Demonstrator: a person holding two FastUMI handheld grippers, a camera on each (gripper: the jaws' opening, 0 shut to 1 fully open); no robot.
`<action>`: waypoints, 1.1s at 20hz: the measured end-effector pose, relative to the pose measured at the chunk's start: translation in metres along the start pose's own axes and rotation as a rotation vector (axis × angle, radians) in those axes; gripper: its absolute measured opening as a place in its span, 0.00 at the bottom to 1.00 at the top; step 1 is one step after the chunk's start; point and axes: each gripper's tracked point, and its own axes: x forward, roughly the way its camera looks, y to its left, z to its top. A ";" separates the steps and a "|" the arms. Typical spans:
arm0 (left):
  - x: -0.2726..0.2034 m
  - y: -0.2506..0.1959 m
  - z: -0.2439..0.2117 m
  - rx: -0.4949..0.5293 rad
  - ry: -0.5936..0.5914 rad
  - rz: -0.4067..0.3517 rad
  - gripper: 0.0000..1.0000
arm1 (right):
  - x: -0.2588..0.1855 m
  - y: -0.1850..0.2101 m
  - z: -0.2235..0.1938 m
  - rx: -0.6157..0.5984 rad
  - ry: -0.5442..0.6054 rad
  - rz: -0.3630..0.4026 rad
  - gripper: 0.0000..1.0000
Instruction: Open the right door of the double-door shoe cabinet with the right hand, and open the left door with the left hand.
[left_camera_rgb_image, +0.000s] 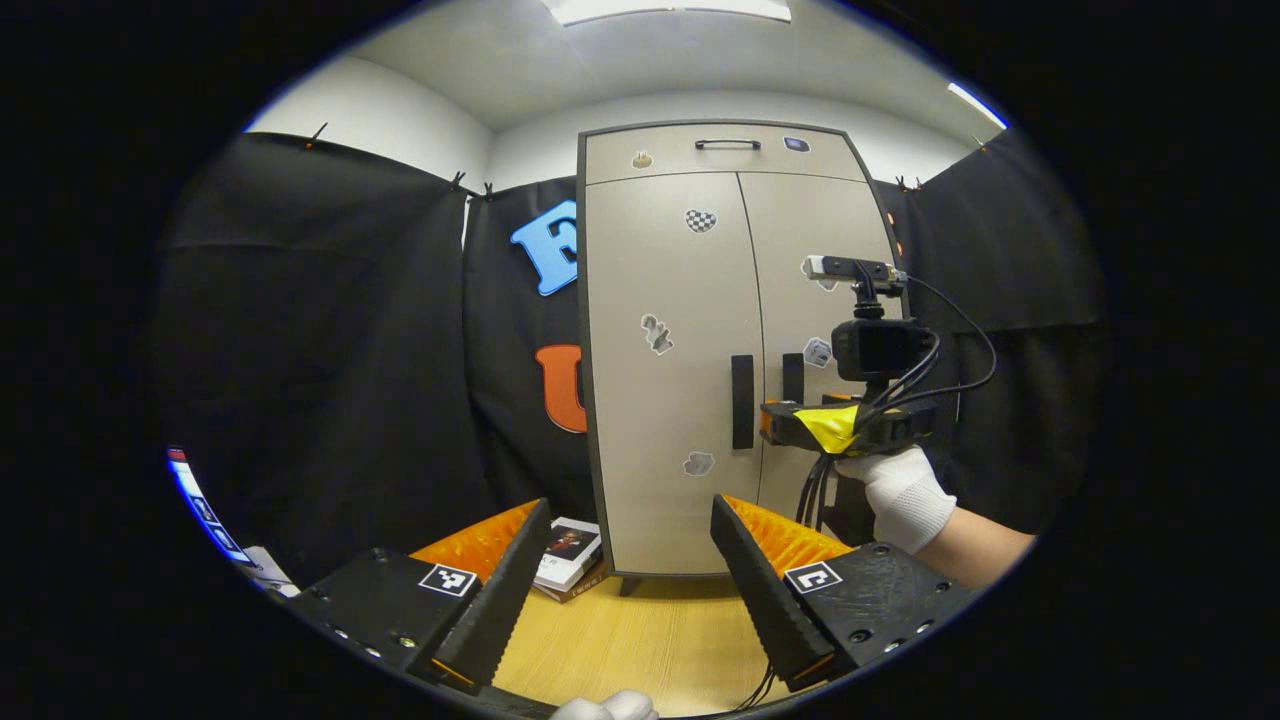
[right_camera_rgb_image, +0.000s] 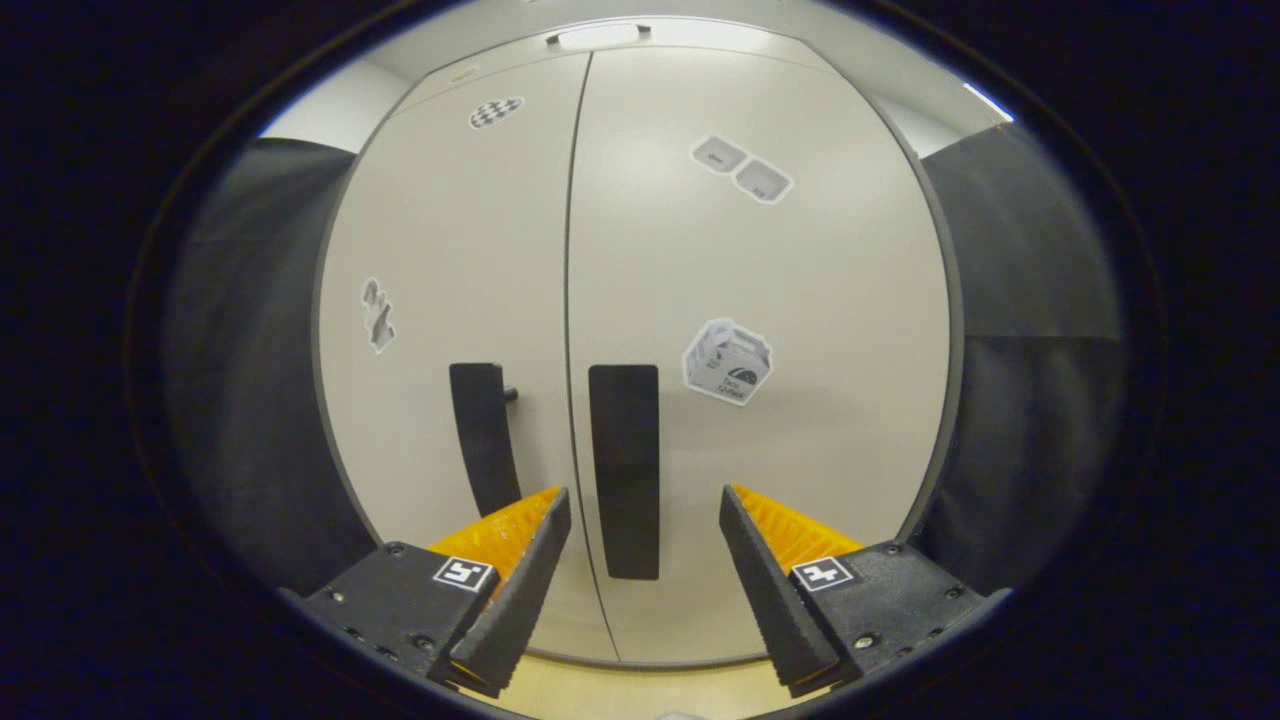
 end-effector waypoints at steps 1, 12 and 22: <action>-0.001 0.002 0.000 0.000 0.001 0.006 0.96 | 0.004 0.000 -0.001 0.012 0.007 0.001 0.92; -0.004 0.015 -0.007 -0.013 0.011 0.040 0.96 | 0.017 0.007 -0.005 0.021 0.038 0.016 0.42; -0.016 0.023 -0.008 -0.029 -0.001 0.031 0.96 | 0.009 0.004 -0.007 -0.010 0.052 0.045 0.27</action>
